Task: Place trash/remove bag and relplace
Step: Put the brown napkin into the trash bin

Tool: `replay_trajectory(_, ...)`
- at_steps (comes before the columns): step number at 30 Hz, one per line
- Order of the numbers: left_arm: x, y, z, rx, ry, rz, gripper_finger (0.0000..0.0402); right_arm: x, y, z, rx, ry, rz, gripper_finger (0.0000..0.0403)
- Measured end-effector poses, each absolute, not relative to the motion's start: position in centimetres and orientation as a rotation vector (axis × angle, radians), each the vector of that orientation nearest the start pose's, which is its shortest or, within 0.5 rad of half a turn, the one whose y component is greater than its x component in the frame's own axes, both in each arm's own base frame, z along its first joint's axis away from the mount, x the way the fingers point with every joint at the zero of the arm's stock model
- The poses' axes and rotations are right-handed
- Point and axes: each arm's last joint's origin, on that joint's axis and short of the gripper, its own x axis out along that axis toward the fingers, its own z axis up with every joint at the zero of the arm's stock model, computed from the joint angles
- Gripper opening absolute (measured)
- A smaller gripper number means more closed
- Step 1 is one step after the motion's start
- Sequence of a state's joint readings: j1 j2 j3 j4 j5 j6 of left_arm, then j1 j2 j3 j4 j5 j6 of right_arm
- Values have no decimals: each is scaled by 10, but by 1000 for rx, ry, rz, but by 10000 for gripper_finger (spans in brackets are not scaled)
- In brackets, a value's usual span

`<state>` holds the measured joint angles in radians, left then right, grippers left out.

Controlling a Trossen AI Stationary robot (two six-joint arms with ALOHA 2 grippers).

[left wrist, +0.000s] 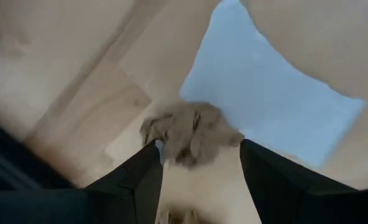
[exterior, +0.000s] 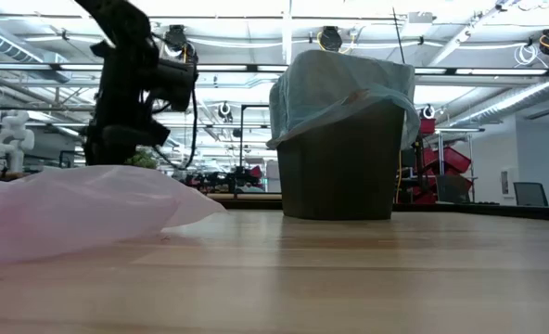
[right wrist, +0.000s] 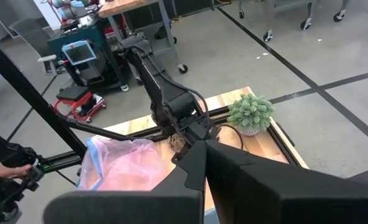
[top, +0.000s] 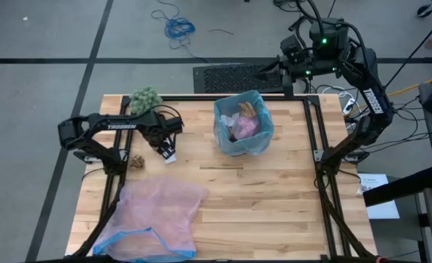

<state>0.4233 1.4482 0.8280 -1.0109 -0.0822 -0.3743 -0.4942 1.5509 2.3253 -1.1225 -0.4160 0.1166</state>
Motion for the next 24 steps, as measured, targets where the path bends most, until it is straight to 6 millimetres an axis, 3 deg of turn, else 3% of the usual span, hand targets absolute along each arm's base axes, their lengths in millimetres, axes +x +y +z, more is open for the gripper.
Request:
replay_trajectory(4,184,90,147,-586,1591,649,208,214,-102,550,272,308,-96,0)
replay_trajectory(8,173,86,133,-637,1635,644,194,214,-102,550,282,307,-98,0)
replay_trajectory(11,169,84,134,-654,1655,657,142,214,-102,550,282,306,-98,0)
replay_trajectory(13,171,85,142,-653,1627,654,82,214,-102,550,281,305,-98,0)
replay_trajectory(15,178,87,153,-681,1559,629,26,214,-102,550,280,303,-98,0)
replay_trajectory(16,182,89,162,-704,1503,624,17,214,-102,550,280,303,-98,0)
replay_trajectory(20,193,92,207,-743,1296,571,12,214,-102,550,286,303,-99,0)
replay_trajectory(24,208,96,272,-706,1005,486,5,214,-102,550,285,298,-99,0)
